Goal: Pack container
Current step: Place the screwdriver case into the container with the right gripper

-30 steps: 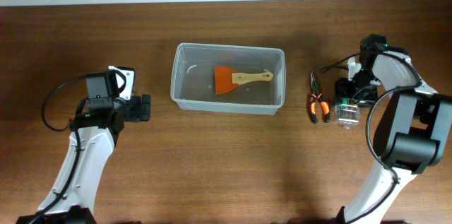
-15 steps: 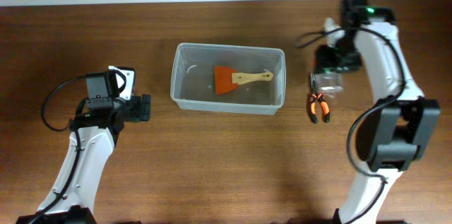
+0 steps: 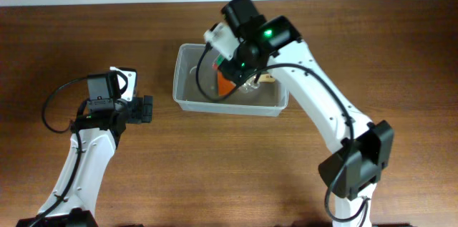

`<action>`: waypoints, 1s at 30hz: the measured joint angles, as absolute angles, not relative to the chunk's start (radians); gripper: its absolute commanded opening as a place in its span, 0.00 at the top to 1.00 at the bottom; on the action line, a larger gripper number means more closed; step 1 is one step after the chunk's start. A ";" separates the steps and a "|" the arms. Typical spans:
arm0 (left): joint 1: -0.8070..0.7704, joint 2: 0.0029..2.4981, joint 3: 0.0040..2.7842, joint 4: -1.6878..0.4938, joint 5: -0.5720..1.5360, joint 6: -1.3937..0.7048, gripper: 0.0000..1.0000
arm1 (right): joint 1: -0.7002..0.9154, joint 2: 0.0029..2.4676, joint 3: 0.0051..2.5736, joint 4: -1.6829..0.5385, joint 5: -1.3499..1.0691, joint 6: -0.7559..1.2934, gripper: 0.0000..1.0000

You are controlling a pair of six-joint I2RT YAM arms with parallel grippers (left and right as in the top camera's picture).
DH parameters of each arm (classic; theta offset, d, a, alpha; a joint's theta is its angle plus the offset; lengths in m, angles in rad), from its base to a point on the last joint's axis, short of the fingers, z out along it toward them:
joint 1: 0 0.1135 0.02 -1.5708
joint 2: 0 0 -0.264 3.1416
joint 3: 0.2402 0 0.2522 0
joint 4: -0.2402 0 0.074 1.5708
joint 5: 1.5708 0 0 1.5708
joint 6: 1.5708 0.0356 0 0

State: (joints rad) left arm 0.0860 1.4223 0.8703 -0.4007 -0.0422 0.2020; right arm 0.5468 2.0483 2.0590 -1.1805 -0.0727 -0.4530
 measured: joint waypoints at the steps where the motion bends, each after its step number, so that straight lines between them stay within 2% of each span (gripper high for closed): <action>1: 0.086 1.422 0.870 -0.401 -0.043 0.202 0.01 | 0.551 2.057 2.059 -1.185 -0.072 -0.496 0.55; 7: 0.086 1.422 0.871 -0.401 -0.042 0.202 0.01 | 0.518 2.152 2.025 -1.212 -0.071 -0.764 0.56; 11: 0.086 1.422 0.870 -0.401 -0.043 0.202 0.01 | 0.442 2.237 1.998 -1.214 -0.076 -0.825 0.55; 15: 0.086 1.422 0.871 -0.400 -0.042 0.202 0.01 | 0.389 2.298 1.995 -1.211 -0.114 -0.844 0.50; 17: 0.086 1.422 0.871 -0.400 -0.043 0.202 0.01 | 0.383 2.315 1.993 -1.212 -0.132 -0.845 0.42; 20: 0.086 1.422 0.870 -0.401 -0.042 0.202 0.01 | 0.390 2.314 2.003 -1.222 -0.146 -0.822 0.37; 22: 0.086 1.422 0.870 -0.400 -0.042 0.202 0.01 | 0.394 2.314 2.043 -1.251 -0.153 -0.787 0.31; 24: 0.086 1.422 0.870 -0.400 -0.042 0.202 0.01 | 0.395 2.310 2.111 -1.291 -0.157 -0.759 0.20; 26: 0.086 1.422 0.870 -0.400 -0.043 0.202 0.01 | 0.394 2.300 2.175 -1.333 -0.157 -0.750 0.16; 30: 0.086 1.422 0.871 -0.401 -0.042 0.202 0.01 | 0.394 2.232 2.339 -1.389 -0.158 -0.729 0.23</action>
